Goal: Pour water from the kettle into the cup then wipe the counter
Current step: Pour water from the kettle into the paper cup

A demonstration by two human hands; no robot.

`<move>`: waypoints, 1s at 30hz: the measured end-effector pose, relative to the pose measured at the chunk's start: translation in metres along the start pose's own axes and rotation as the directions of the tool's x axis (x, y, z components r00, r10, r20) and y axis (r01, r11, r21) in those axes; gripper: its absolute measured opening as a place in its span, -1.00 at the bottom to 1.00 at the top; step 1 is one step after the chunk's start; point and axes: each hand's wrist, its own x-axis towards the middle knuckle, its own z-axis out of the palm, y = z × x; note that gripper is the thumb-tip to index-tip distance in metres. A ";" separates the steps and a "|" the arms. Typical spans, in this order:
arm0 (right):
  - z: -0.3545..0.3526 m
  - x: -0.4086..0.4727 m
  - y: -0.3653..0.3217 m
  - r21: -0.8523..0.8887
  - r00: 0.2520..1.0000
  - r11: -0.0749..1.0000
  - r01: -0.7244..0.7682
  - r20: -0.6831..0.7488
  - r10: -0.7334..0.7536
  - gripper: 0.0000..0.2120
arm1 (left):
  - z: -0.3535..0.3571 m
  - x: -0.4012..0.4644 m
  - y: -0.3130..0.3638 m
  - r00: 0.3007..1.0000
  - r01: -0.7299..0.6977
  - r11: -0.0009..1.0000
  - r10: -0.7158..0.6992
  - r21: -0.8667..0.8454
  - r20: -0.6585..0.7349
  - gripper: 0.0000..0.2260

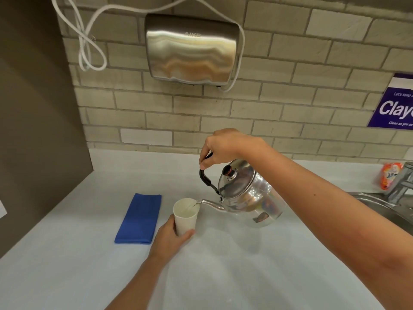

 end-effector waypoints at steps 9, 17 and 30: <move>-0.005 -0.001 -0.003 -0.002 1.000 1.000 0.007 -0.019 -0.007 -0.79 | 0.001 0.001 0.002 1.000 0.001 1.000 0.000 0.021 -0.010 -0.43; -0.005 0.000 -0.005 -0.003 1.000 1.000 0.014 -0.016 -0.014 -0.78 | 0.001 0.000 0.000 1.000 0.007 1.000 -0.007 0.003 0.005 -0.41; -0.002 0.003 -0.007 0.006 1.000 1.000 0.019 0.004 -0.019 -0.78 | 0.001 0.001 -0.002 1.000 0.004 1.000 -0.004 0.014 0.001 -0.40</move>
